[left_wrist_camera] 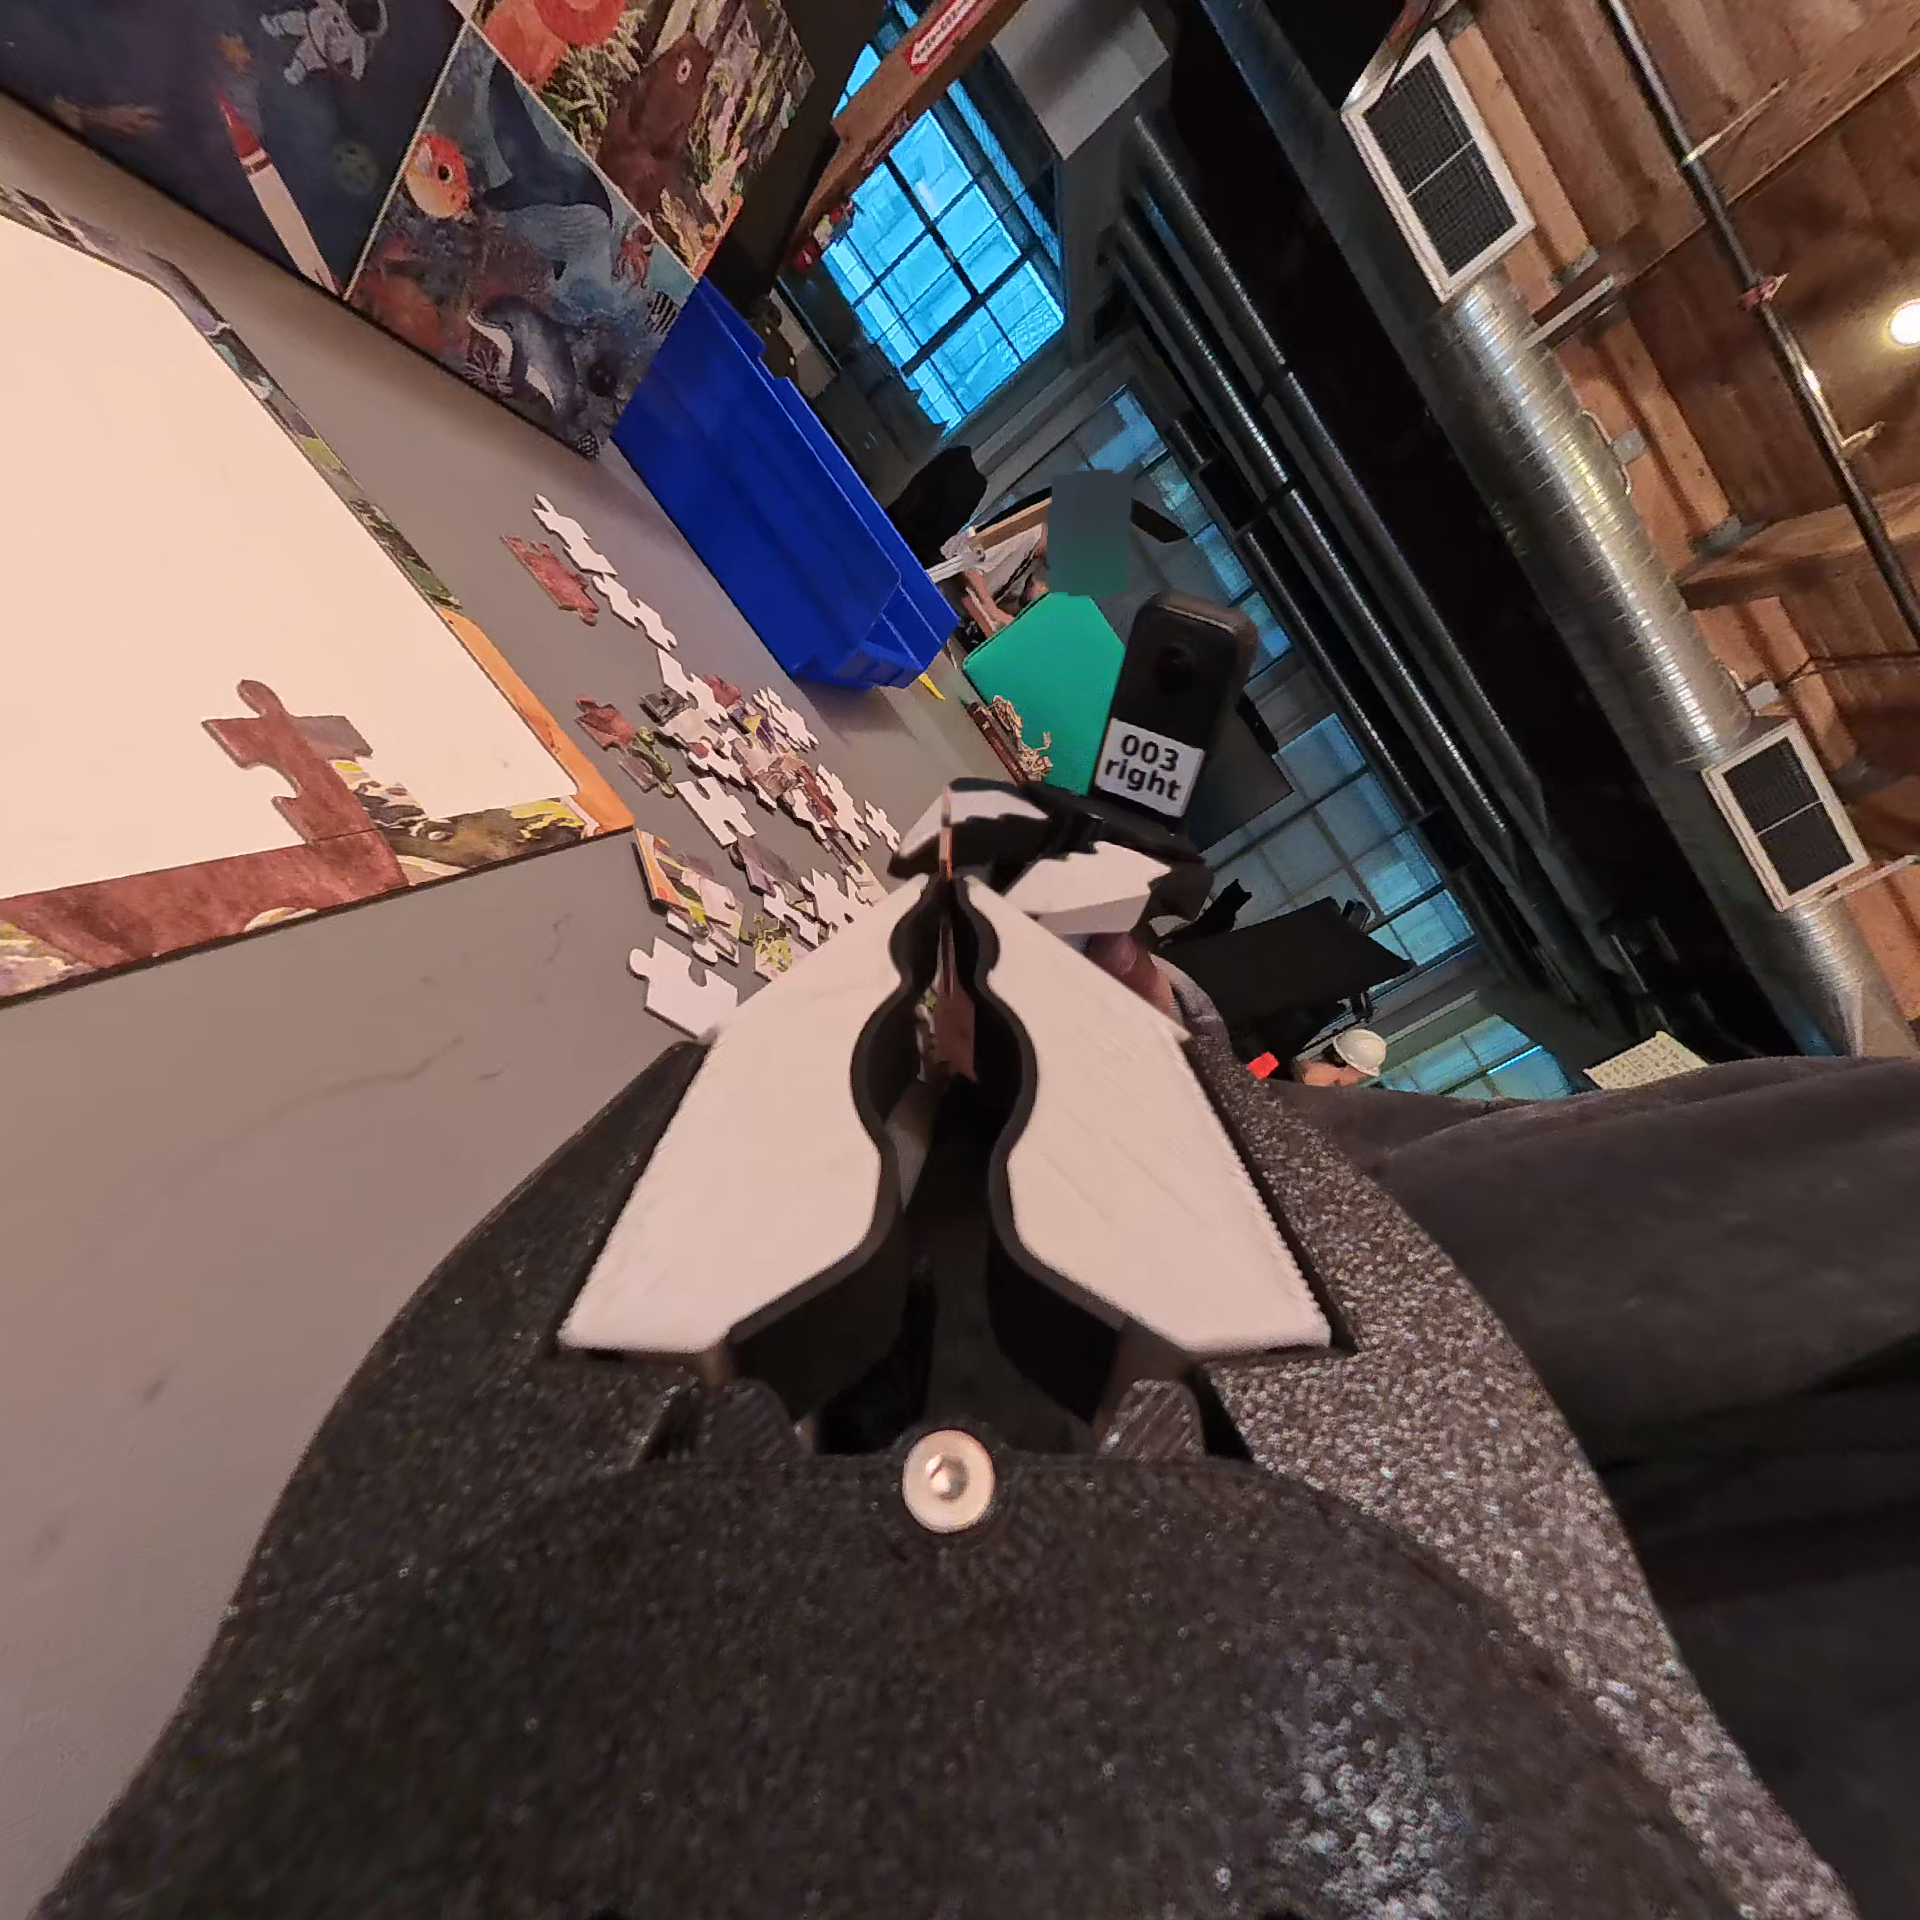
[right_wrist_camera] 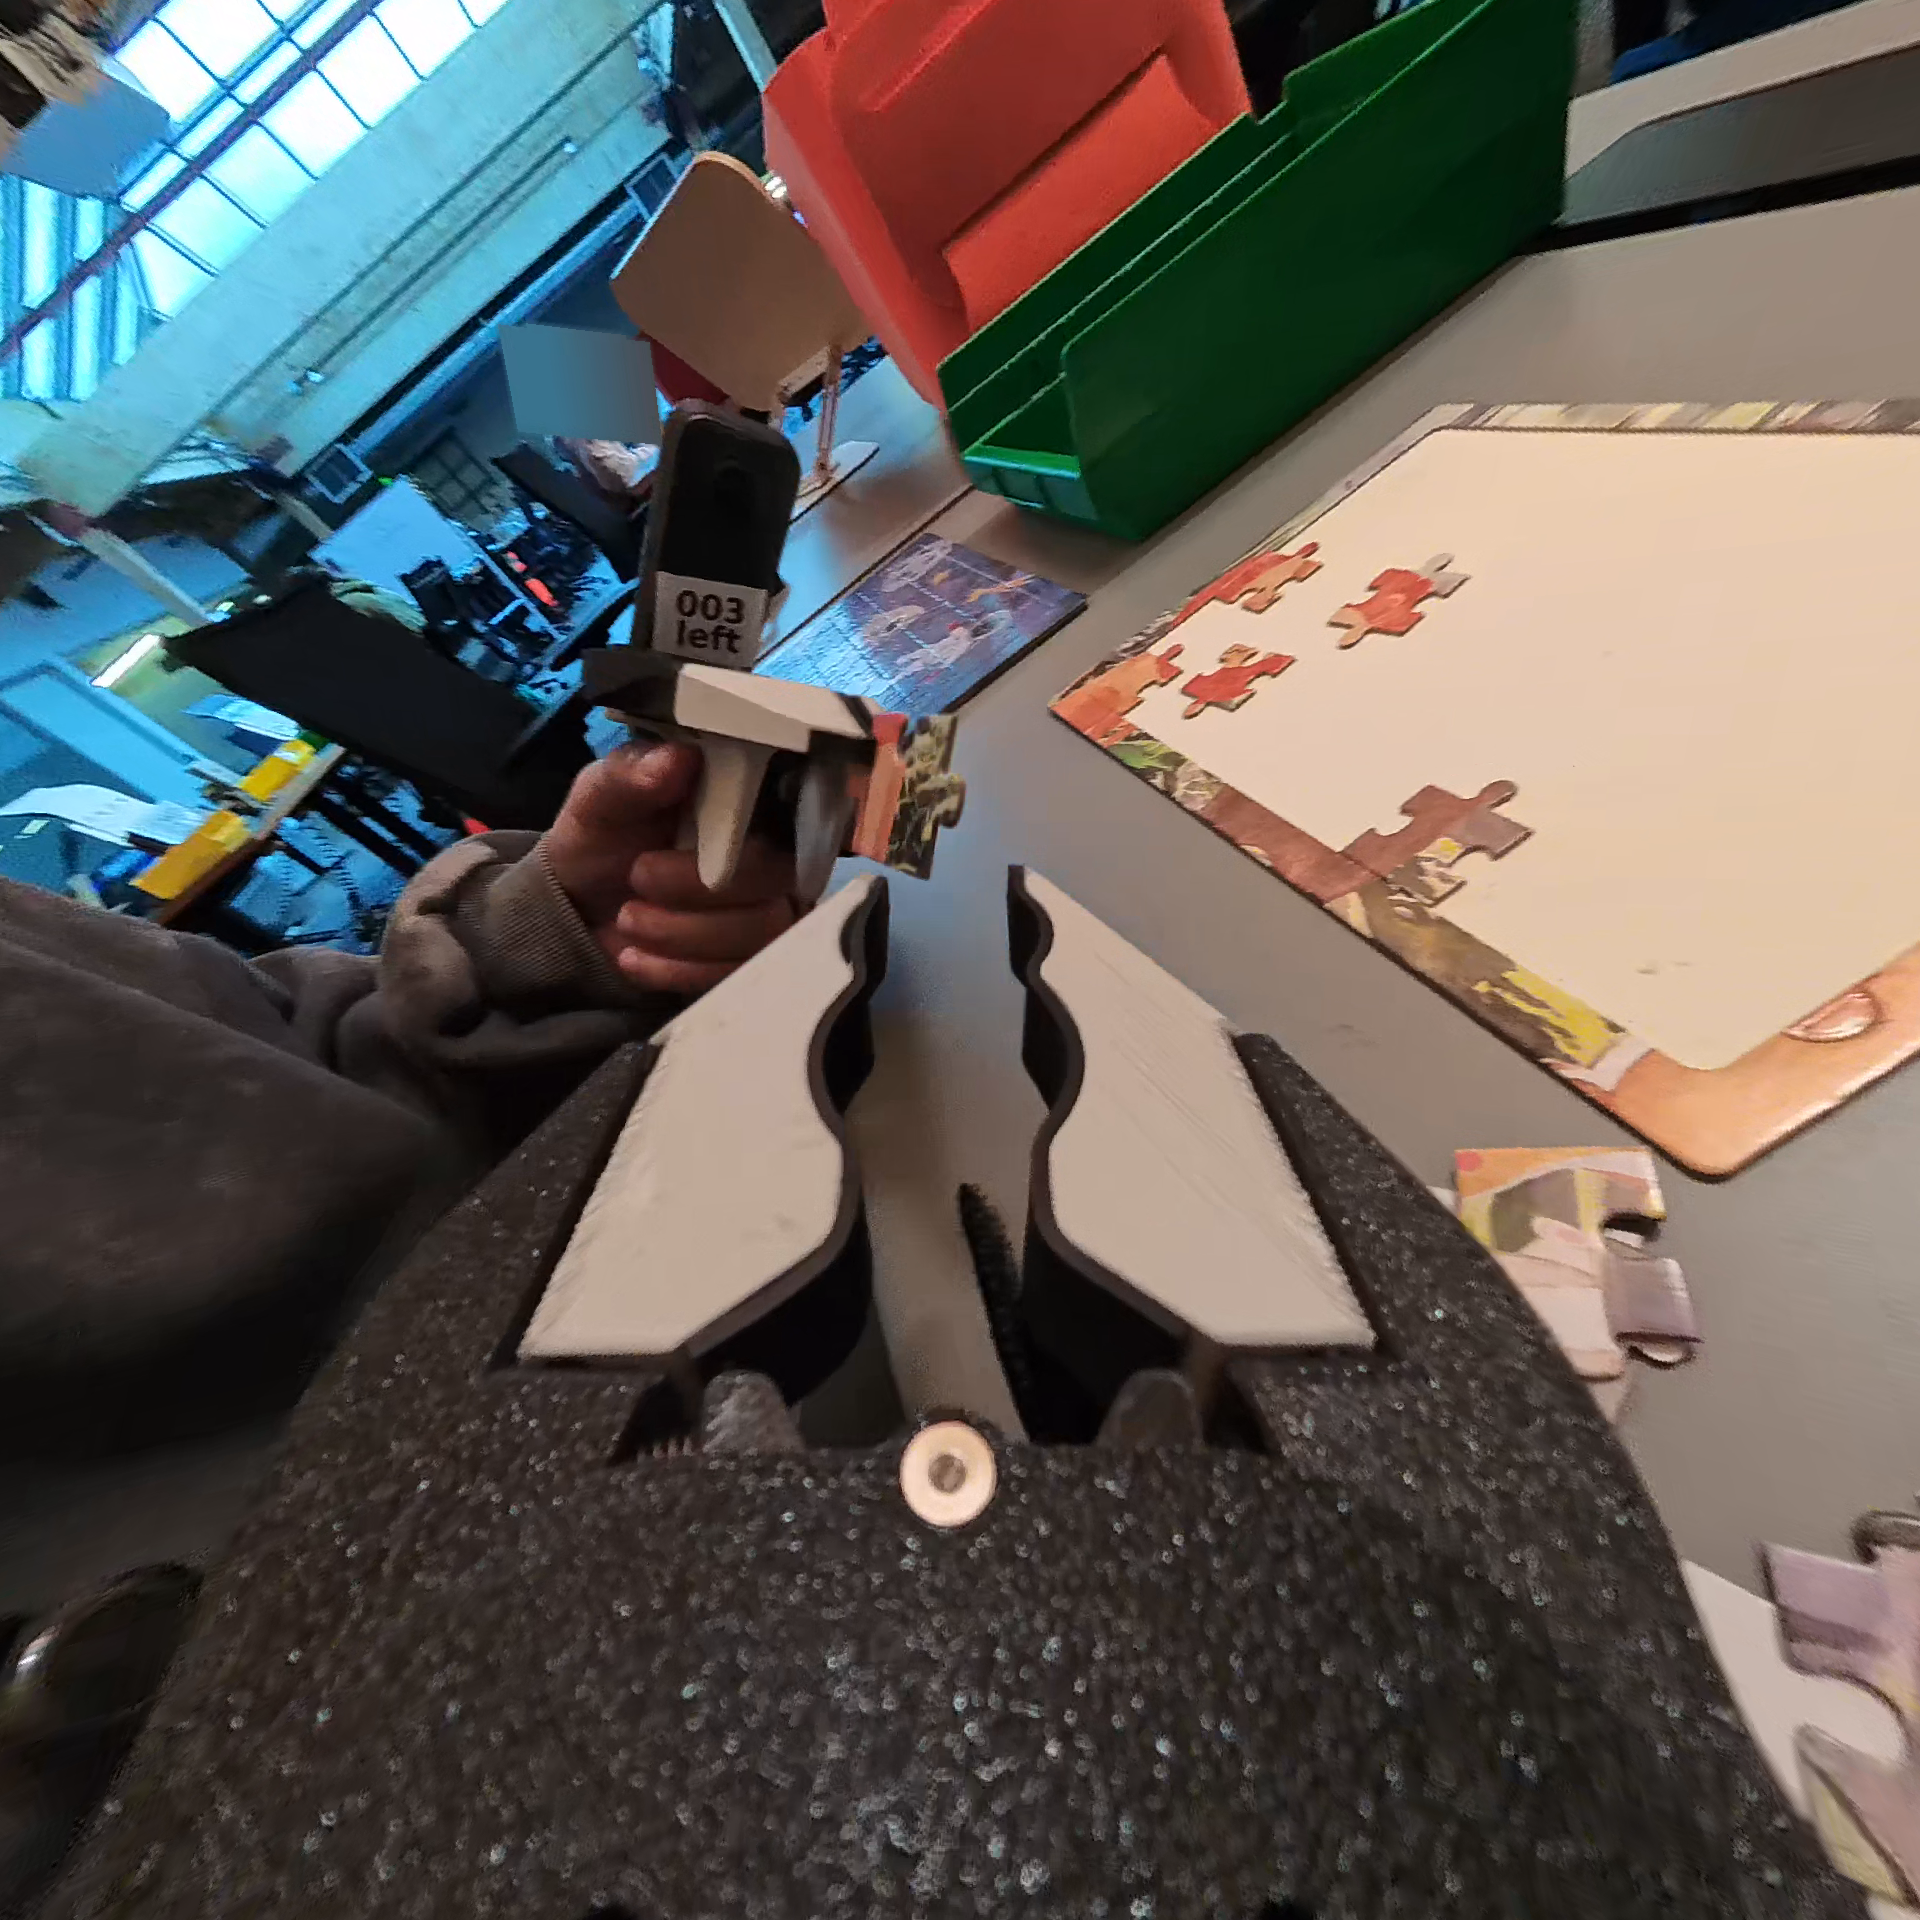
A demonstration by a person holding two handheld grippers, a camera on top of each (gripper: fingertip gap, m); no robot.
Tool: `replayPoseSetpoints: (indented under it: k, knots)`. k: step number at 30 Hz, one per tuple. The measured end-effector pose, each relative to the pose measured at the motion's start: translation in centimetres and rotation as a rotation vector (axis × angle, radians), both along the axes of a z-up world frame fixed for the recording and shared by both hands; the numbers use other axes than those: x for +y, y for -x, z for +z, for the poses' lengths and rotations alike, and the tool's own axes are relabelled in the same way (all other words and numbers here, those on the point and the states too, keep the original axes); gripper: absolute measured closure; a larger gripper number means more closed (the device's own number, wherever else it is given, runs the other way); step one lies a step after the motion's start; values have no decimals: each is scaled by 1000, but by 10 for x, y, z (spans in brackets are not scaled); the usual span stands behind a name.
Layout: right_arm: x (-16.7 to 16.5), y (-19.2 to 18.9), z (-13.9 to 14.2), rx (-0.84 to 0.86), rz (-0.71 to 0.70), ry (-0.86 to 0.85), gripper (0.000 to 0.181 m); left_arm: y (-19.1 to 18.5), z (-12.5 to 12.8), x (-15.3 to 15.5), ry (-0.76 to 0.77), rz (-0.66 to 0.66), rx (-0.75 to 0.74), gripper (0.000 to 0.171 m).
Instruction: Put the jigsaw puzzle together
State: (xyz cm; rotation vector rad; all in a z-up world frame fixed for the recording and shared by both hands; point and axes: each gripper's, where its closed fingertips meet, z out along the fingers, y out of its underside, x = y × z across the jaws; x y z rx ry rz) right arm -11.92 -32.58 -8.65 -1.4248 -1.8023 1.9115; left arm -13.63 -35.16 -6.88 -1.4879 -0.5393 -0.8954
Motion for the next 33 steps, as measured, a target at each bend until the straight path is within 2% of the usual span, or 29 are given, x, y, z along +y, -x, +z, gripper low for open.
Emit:
replayPoseSetpoints:
  k: [6, 13, 16, 18, 21, 23, 28, 33]
  knots:
    - [3, 1, 1, 47, -33, -80, 160, 6, -3, -2, 8, 10, -28, 171]
    - [4, 1, 1, 42, -35, -71, 161, 10, -7, -5, 35, 22, -7, 171]
    - [4, 2, 1, 40, -37, -72, 161, 46, -22, -20, 183, 81, 171, 171]
    - [3, 2, 1, 39, -33, -75, 161, 85, -26, -39, 271, 107, 195, 171]
    - [2, 1, 0, 40, -30, -80, 161, 130, -27, -55, 356, 91, 154, 171]
    - [3, 1, 1, 40, -32, -74, 161, 144, -37, -58, 441, 30, 170, 171]
    - [5, 1, 2, 34, -32, -51, 161, 142, -70, -48, 601, -133, 186, 171]
    - [4, 1, 1, 31, -27, -45, 161, 138, -85, -41, 634, -174, 162, 171]
